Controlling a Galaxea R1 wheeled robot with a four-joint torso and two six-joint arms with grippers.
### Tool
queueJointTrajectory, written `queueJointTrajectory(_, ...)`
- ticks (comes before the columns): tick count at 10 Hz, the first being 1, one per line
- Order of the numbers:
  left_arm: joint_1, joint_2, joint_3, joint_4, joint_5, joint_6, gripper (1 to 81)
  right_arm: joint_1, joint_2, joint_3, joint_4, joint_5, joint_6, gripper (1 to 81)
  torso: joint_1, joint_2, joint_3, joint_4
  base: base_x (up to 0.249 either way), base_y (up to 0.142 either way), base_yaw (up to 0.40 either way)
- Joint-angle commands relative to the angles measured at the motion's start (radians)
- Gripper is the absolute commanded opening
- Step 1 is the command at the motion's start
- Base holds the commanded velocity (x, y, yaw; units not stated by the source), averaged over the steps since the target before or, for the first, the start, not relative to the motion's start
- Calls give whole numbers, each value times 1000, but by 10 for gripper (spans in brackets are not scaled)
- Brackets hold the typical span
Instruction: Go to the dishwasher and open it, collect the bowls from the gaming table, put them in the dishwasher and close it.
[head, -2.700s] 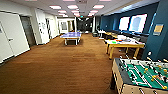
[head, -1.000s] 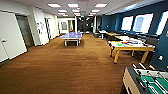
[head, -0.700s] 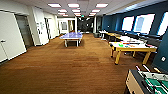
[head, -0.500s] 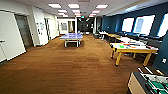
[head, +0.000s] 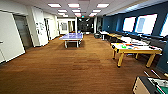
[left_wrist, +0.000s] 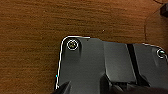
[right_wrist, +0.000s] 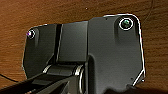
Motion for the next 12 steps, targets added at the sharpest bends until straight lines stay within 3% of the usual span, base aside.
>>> queueJointTrajectory(1, -54, -10, -3, 4, 43, 2, 811, 60, 2, 1, 0, -54, -1, 811, 1, 0, 0, 0, 207, 0, 0)
queueJointTrajectory(12, -54, -7, -5, 4, 43, 2, 811, 59, 2, 1, 0, -54, -2, 811, 1, 0, 0, 0, 215, 0, 0)
